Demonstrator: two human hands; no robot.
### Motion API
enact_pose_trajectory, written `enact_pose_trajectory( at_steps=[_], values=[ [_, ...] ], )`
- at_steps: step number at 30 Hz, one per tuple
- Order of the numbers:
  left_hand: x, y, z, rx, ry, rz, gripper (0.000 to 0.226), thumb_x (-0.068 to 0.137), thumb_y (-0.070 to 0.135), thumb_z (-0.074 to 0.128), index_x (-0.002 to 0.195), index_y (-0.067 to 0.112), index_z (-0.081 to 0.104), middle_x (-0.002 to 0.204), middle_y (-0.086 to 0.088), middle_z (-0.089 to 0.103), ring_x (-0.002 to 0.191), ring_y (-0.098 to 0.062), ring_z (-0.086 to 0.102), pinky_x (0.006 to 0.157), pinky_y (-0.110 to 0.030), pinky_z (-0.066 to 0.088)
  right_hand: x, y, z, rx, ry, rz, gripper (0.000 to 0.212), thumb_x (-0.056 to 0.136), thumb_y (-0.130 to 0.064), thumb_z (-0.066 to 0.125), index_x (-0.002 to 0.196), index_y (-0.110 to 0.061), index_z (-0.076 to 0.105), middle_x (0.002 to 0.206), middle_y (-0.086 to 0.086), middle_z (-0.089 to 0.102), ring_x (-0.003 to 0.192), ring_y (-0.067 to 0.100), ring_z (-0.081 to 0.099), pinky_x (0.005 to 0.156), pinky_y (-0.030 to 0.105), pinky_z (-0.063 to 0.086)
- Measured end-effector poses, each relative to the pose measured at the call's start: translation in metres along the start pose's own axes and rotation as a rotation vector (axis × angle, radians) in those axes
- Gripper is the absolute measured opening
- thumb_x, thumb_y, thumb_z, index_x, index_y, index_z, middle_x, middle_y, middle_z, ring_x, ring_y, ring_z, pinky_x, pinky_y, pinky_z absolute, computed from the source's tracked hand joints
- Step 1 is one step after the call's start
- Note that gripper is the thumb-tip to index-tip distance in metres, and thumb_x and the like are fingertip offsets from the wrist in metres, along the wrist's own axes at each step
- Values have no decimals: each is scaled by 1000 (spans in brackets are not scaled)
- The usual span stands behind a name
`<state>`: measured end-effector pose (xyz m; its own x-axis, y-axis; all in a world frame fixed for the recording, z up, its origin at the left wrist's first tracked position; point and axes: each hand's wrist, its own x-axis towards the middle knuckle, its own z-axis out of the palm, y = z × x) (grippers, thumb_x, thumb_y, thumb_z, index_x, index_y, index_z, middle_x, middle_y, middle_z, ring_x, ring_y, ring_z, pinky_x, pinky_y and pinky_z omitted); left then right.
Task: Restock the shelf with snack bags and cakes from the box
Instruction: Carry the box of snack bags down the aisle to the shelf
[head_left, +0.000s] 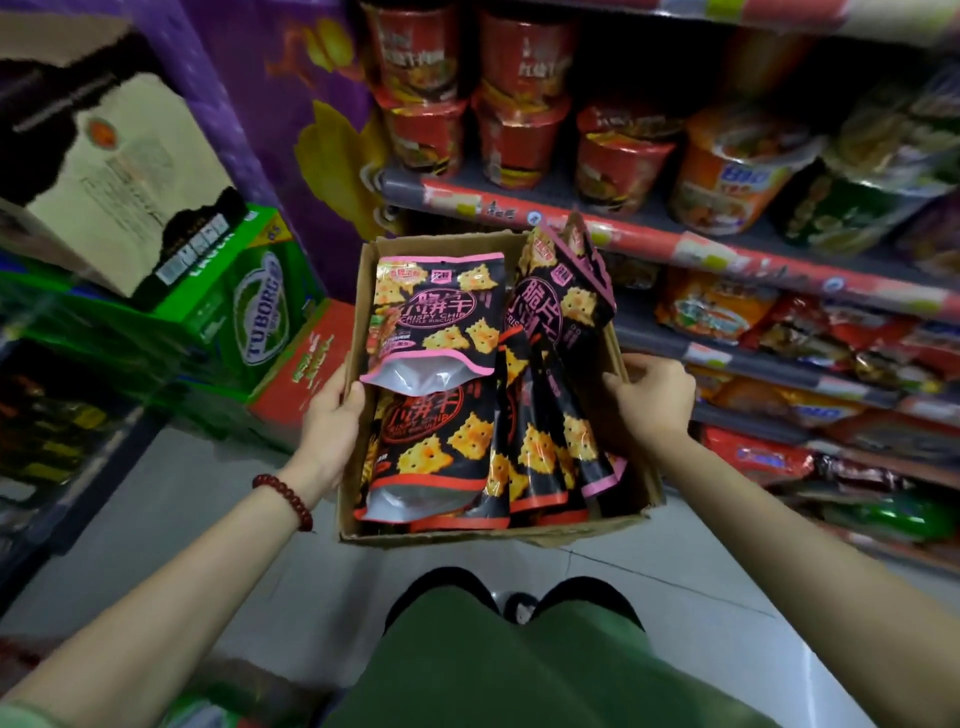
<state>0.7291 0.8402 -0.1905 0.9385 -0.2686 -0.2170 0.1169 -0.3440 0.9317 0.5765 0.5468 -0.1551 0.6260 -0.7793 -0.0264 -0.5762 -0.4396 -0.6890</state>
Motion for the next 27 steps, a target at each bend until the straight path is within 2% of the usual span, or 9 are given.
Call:
enact_pose_trajectory(
  at_steps=[6,7,10,11,14,17,21,24,27],
  values=[
    [25,6,6,75,-193,79,38,100,28,38,137,32,46,134,-12,55,125,-38,48,105,-56,38,-28,8,-8,-8,133,115,28,84,-20,69,110,-11,72,101,8,74,93,24,67,71,21,41],
    [28,8,7,87,-215,100,38,101,25,38,138,29,46,128,-12,59,118,-37,52,101,-52,42,-33,9,-8,-6,157,134,28,84,-20,69,110,-11,72,100,8,74,93,24,67,70,21,41],
    [32,18,11,108,-286,156,38,103,19,35,138,28,46,83,-9,60,69,-26,54,64,-34,47,-49,12,-7,7,222,196,23,83,-19,69,104,-13,74,90,7,75,86,22,68,67,23,40],
    [34,20,12,117,-311,167,38,103,20,36,139,28,46,85,-16,61,69,-31,55,63,-37,49,-55,13,-7,14,239,220,22,83,-18,68,103,-13,74,89,6,75,83,21,68,66,23,40],
    [44,21,16,125,-411,200,37,102,25,37,138,32,46,125,-26,56,105,-41,56,90,-52,47,-73,19,-7,43,306,297,23,83,-17,69,105,-13,74,90,5,75,84,20,68,70,23,44],
    [50,23,25,172,-497,183,39,102,25,37,140,31,43,135,-27,47,125,-48,43,103,-62,34,-91,27,-7,82,353,386,25,82,-16,70,106,-12,73,94,7,75,89,21,68,77,27,49],
    [49,29,47,198,-614,211,40,102,25,38,141,31,43,138,4,54,129,-19,47,110,-49,37,-119,45,-10,138,418,529,29,84,-16,68,113,-13,71,99,6,74,89,19,68,74,24,47],
    [47,26,74,219,-679,225,41,101,25,39,142,29,42,140,8,51,131,-10,44,111,-44,35,-137,59,-22,147,478,607,30,86,-14,67,116,-13,69,100,6,73,85,16,65,72,21,44],
    [37,28,108,224,-764,236,41,101,27,40,141,31,42,140,10,52,131,-8,45,112,-43,35,-153,79,-39,139,541,662,29,85,-15,66,114,-16,70,98,6,74,86,19,67,74,30,53]
  ],
)
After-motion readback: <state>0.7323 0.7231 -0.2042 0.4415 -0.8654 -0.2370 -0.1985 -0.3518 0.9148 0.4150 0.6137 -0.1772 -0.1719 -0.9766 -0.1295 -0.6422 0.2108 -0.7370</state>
